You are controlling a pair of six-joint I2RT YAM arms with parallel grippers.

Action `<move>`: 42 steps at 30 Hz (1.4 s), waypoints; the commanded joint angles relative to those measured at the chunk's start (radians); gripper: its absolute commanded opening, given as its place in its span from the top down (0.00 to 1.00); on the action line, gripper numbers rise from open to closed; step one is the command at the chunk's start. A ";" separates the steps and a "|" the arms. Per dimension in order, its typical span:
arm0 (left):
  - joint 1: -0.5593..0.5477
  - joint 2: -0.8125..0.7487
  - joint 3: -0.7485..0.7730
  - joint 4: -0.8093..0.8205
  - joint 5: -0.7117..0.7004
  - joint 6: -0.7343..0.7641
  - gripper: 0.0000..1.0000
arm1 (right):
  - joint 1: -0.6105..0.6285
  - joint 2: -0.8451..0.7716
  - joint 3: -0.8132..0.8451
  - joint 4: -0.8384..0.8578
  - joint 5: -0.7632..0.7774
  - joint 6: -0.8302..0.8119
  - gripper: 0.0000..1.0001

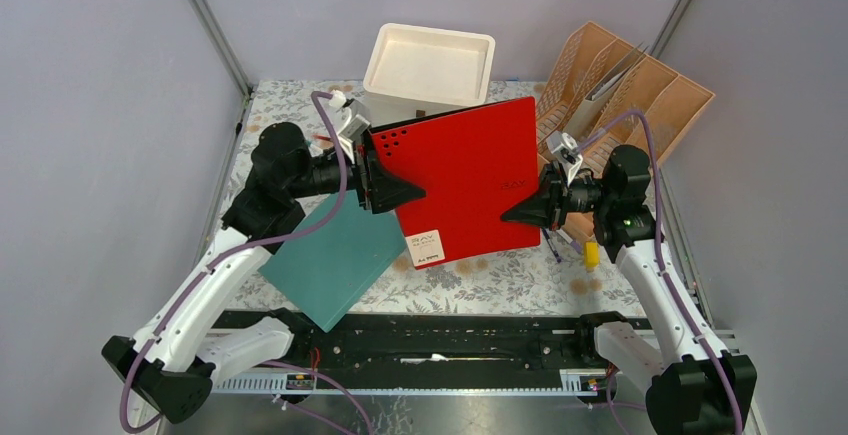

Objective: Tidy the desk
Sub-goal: Place the folder in the storage box.

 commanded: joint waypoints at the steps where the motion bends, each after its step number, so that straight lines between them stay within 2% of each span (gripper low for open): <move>1: 0.009 -0.029 0.023 0.044 0.088 -0.010 0.47 | -0.001 0.001 0.051 0.024 0.028 -0.001 1.00; 3: 0.011 -0.018 0.017 0.064 0.103 -0.025 0.53 | -0.001 0.000 0.051 0.023 0.028 -0.001 1.00; 5: 0.011 -0.010 0.016 0.074 0.118 -0.031 0.64 | -0.001 0.001 0.052 0.022 0.027 -0.001 1.00; 8: 0.013 -0.012 0.016 0.079 0.110 -0.030 1.00 | -0.002 0.002 0.052 0.022 0.029 -0.001 1.00; 10: 0.014 -0.035 -0.008 0.098 0.075 -0.031 1.00 | -0.001 0.002 0.052 0.019 0.033 -0.003 0.98; 12: 0.014 -0.066 -0.034 0.124 0.024 -0.030 1.00 | -0.001 0.002 0.052 0.015 0.040 -0.008 0.78; 13: 0.014 -0.080 -0.044 0.125 0.003 -0.029 1.00 | -0.002 0.001 0.054 0.008 0.043 -0.012 0.63; 15: 0.014 -0.105 -0.057 0.118 -0.042 -0.030 1.00 | -0.005 -0.007 0.057 -0.014 0.059 -0.031 0.25; 16: 0.014 -0.116 -0.064 0.115 -0.064 -0.033 1.00 | -0.009 -0.013 0.060 -0.031 0.072 -0.044 0.11; 17: 0.014 -0.134 -0.072 0.110 -0.095 -0.038 1.00 | -0.015 -0.018 0.067 -0.056 0.089 -0.063 0.03; 20: 0.014 -0.183 -0.106 0.112 -0.201 -0.052 1.00 | -0.043 -0.028 0.122 -0.243 0.173 -0.173 0.00; 23: 0.014 -0.223 -0.133 0.119 -0.278 -0.063 1.00 | -0.075 -0.038 0.206 -0.449 0.347 -0.338 0.00; 27: 0.014 -0.226 -0.137 0.130 -0.357 -0.068 1.00 | -0.149 -0.074 0.270 -0.558 0.560 -0.393 0.00; 30: 0.014 -0.169 -0.100 0.136 -0.347 -0.058 1.00 | -0.158 -0.110 0.298 -0.651 0.721 -0.423 0.00; 34: 0.014 -0.091 -0.078 0.215 -0.368 -0.043 1.00 | -0.180 -0.182 0.239 -0.654 0.862 -0.392 0.00; 38: 0.007 -0.005 -0.043 0.308 -0.356 -0.065 1.00 | -0.291 -0.238 0.152 -0.597 0.834 -0.362 0.00; 42: -0.061 0.068 -0.001 0.357 -0.455 -0.016 1.00 | -0.346 -0.247 0.133 -0.592 0.839 -0.355 0.00</move>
